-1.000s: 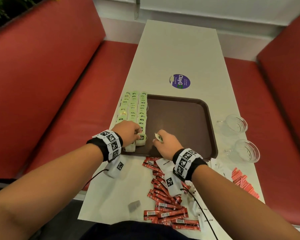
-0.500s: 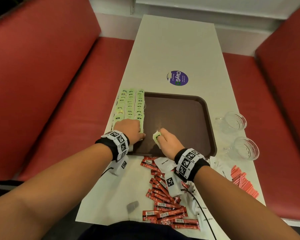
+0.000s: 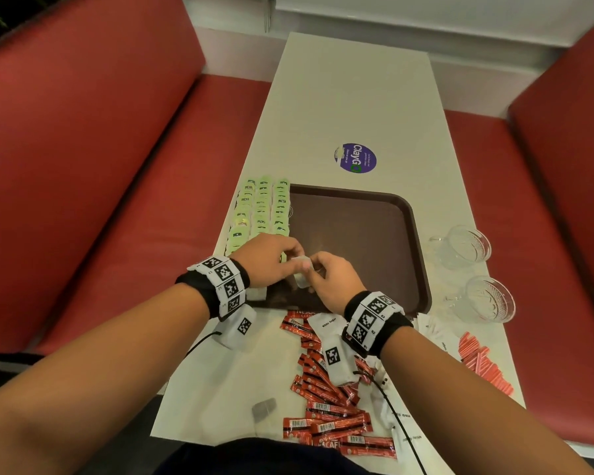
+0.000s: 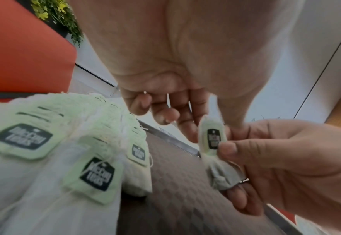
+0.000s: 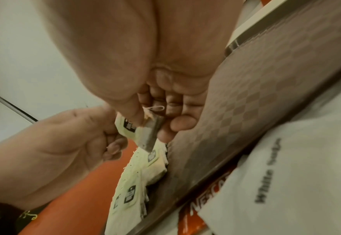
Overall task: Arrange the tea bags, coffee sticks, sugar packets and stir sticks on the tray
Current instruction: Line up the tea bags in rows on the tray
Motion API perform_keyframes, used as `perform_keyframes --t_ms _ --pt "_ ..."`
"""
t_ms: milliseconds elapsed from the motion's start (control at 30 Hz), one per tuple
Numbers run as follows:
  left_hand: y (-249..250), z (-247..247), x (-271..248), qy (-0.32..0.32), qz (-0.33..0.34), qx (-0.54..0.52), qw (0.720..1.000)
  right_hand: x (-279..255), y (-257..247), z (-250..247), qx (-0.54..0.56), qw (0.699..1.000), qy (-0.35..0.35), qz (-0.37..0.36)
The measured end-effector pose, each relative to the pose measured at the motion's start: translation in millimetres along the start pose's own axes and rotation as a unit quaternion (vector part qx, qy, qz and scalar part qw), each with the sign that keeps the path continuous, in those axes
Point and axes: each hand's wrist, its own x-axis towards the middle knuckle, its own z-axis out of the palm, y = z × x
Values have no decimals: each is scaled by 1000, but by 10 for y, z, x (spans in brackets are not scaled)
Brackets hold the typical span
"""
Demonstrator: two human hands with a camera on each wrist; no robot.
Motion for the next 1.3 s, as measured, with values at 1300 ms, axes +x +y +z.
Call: perform_keyframes --t_ms 1300 --pt "-57 152 282 -16 -170 239 956 -158 52 -42 -273 948 -165 26"
